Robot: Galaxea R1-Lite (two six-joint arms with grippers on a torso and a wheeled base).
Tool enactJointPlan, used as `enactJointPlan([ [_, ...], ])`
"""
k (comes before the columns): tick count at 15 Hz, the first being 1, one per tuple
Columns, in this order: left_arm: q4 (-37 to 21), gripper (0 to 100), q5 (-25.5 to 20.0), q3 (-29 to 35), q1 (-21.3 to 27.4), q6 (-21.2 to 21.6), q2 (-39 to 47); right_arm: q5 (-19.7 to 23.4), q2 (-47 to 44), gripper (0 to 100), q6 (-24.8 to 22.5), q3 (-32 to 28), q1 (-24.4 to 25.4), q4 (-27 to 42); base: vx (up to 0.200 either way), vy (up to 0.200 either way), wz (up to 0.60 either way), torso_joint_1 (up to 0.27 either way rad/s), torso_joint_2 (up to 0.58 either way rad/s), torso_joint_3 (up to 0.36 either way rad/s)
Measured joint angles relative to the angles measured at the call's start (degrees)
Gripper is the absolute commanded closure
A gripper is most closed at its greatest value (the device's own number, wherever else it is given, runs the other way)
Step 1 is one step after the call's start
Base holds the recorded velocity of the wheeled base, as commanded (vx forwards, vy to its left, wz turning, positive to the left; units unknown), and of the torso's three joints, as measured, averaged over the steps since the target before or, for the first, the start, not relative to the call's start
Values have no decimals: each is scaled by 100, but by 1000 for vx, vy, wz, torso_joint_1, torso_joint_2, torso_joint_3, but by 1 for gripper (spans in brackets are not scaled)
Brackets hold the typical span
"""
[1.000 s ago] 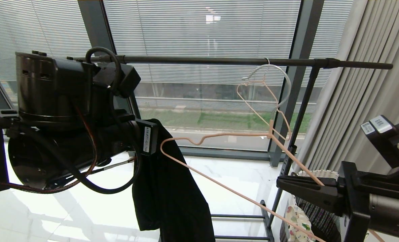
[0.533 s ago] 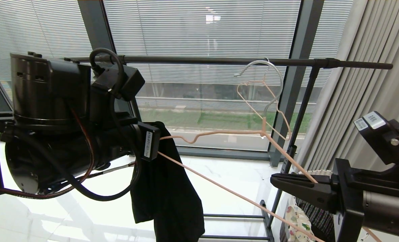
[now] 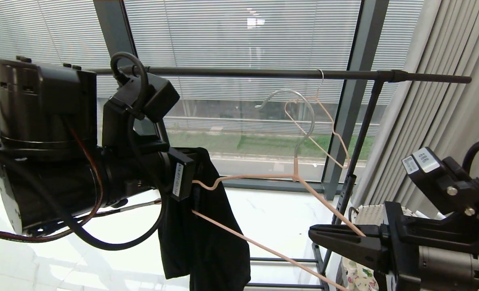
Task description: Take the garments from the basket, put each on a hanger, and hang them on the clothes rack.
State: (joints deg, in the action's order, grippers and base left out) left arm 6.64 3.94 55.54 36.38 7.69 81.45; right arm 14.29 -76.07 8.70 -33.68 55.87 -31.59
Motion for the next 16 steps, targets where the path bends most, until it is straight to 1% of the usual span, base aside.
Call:
enactJointPlan([
  [3,0,100,-66,0,105,-1,-79,0,-256,100,13,-22,35,-355,0,0,0,0,0,0],
  [7,0,100,-66,38,358,-37,-110,0,-568,100,32,-83,121,-453,0,0,0,0,0,0],
  [9,-2,100,-52,63,551,-50,-110,-9,-802,100,126,-149,149,-777,0,0,0,0,0,0],
  [11,2,100,-35,124,636,-59,-105,-46,-1122,100,251,-273,221,-1059,0,0,0,0,0,0],
  [12,2,100,-28,151,653,-59,-99,-63,-1252,100,268,-333,245,-1092,0,0,0,0,0,0],
  [14,2,100,-13,165,678,-39,-99,-222,-1481,100,286,-432,289,-1103,0,0,0,0,0,0],
  [16,6,100,24,167,684,-12,-112,-545,-1670,100,339,-532,302,-1128,0,0,0,0,0,0],
])
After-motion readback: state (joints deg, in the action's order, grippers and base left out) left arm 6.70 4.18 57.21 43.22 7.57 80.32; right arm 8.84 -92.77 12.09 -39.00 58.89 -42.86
